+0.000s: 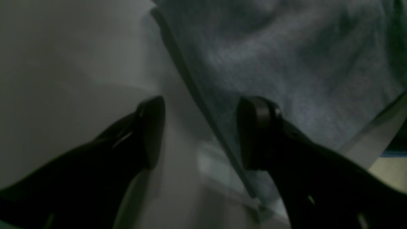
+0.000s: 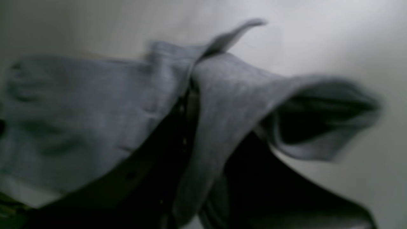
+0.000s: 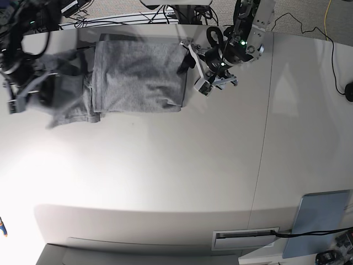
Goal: Fold the T-shirt properly
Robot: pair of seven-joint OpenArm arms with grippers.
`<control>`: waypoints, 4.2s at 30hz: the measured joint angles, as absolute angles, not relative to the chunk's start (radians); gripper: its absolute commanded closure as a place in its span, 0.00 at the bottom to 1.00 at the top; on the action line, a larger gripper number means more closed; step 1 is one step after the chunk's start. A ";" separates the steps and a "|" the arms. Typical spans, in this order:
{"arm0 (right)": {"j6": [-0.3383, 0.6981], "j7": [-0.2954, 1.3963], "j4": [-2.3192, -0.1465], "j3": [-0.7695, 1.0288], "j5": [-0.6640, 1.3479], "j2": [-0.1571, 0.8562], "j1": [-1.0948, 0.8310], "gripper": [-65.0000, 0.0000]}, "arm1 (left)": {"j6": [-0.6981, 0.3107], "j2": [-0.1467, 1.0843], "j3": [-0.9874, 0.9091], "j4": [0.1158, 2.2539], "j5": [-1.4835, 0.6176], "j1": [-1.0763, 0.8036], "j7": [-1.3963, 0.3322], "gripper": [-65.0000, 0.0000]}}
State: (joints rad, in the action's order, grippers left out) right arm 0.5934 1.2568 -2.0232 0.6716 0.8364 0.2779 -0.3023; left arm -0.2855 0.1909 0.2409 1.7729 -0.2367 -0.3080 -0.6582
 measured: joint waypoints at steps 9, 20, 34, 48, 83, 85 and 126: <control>0.495 1.163 -2.230 0.300 0.653 0.100 -0.359 1.00 | -0.335 0.156 0.240 1.721 -0.245 -0.301 -0.626 0.43; 0.355 1.077 -2.233 -0.176 0.346 0.001 -0.357 1.00 | -0.334 0.153 0.240 1.721 -0.244 -0.301 -0.626 0.43; 0.371 1.016 -2.233 -0.271 0.206 -0.006 -0.358 0.99 | -0.335 0.153 0.240 1.721 -0.224 -0.301 -0.626 0.43; 0.473 0.965 -2.233 -0.271 0.360 -0.006 -0.357 0.63 | -0.334 0.172 0.219 1.765 -0.213 -0.303 -0.675 0.43; 0.461 1.018 -2.233 0.602 0.380 0.127 -0.358 0.63 | -0.083 0.180 0.431 1.975 -0.299 -0.384 -0.781 0.52; 0.461 1.021 -2.233 0.604 0.395 0.127 -0.357 0.63 | -0.083 0.180 0.431 1.946 -0.298 -0.384 -0.774 0.68; 0.463 1.021 -2.233 0.604 0.395 0.164 -0.357 0.63 | 0.022 0.451 0.307 1.811 0.040 -0.343 -0.588 1.00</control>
